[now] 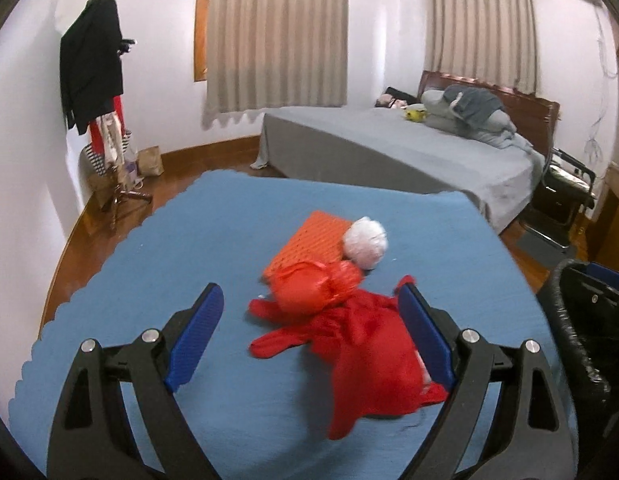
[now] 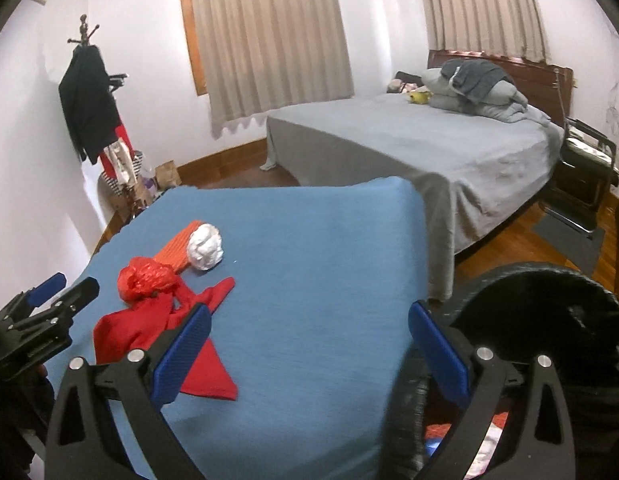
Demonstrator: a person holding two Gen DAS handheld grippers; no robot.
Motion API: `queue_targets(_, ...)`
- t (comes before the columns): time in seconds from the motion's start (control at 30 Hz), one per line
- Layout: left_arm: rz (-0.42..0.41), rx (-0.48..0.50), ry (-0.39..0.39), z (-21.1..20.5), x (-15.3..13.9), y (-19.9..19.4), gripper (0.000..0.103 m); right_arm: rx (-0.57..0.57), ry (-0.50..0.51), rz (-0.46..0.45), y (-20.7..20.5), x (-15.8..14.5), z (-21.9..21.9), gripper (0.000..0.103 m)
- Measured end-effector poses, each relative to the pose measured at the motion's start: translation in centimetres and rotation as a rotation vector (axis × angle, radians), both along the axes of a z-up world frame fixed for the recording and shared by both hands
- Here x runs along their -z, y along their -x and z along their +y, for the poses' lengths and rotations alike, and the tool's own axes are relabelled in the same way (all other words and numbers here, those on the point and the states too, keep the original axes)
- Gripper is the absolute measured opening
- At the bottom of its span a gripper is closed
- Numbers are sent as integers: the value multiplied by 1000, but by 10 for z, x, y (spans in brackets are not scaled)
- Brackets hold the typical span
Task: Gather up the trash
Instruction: 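Move both open grippers back over the mat and grasp the red plastic bag with the left gripper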
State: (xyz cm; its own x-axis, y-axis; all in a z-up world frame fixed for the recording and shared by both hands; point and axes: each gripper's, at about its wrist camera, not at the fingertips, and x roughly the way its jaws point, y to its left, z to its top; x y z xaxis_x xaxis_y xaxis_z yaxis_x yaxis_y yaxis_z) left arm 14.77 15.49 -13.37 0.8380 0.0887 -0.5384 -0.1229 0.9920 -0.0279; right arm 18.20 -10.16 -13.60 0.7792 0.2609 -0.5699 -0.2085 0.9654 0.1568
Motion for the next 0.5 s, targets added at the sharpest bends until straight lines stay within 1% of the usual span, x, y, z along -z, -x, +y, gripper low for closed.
queue_targets(0.2,38,-5,13,13,15,-27,86,-8,11,12,-19,5,15,97)
queue_targets(0.33,58,-4,41,14,21,-50,86,0,12,24,-31,8,19,97)
queue_targets(0.5,93,16,52,13,30,-74,86,3,25,37,-44,13,23,97)
